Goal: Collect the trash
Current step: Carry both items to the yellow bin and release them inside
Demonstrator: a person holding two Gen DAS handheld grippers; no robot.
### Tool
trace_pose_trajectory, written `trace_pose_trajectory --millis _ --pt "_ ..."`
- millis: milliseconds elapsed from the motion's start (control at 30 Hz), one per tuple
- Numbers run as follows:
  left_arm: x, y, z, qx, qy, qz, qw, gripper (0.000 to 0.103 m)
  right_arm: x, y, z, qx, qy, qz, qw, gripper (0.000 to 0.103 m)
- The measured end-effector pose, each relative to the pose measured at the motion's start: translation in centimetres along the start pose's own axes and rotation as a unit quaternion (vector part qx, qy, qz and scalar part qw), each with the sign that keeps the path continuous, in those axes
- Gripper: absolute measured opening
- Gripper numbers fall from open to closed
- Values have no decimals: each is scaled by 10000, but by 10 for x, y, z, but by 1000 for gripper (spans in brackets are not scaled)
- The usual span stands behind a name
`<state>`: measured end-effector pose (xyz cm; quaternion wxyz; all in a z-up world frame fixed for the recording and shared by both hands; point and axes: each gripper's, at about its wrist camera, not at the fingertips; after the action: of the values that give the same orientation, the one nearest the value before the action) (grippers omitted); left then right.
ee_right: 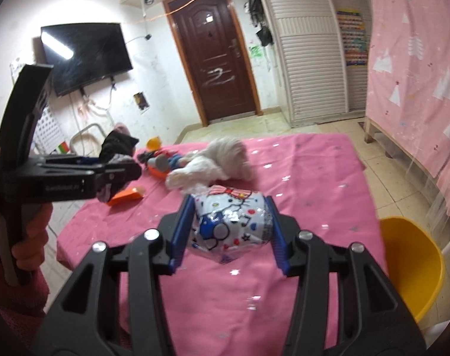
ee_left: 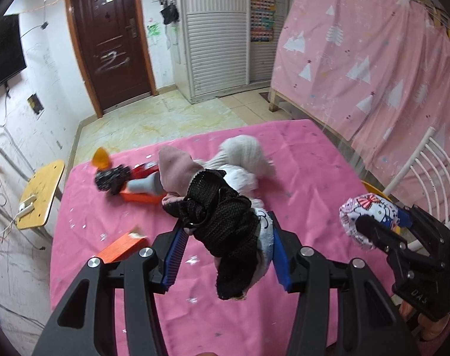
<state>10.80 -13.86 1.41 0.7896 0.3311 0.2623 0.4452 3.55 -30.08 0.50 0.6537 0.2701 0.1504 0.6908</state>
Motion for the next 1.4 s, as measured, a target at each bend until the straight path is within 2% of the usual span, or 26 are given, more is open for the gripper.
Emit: trace_pose_trajectory --millis 367,533,700,833,967,1167,1400 --pt "-68 -27 17 125 -507 -300 9982 44 -66 14 2 -157 -452 -563 9973 46" --pt "-105 -40 25 114 -769 -425 9961 44 -92 16 0 -201 -597 -928 9937 46" --pt "-138 -56 27 209 -880 -776 9929 44 -115 19 -3 -233 -638 -1338 9887 46" --pt "-157 -71 31 298 -948 -895 9910 44 -139 18 -6 -199 -753 -1674 9828 46" --pt "-177 -86 35 448 -1003 -1021 9887 44 -163 14 -15 -98 -974 -1792 9789 46" --pt "-198 -104 37 611 -1055 -1100 9864 44 -182 3 -24 86 -1081 -1864 9765 46" --pt "-219 -132 46 879 -1000 -1354 9818 44 -203 -7 -33 308 -1283 -1942 9720 48"
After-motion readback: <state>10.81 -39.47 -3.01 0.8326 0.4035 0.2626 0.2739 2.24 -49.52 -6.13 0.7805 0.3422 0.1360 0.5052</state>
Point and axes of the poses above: each gripper's, at about its wrist camera, not at the fingertips, and y roughly against the way its jaws point, x to its left, z to its top, and after that the axes turned 11 degrees about -z, right-handed
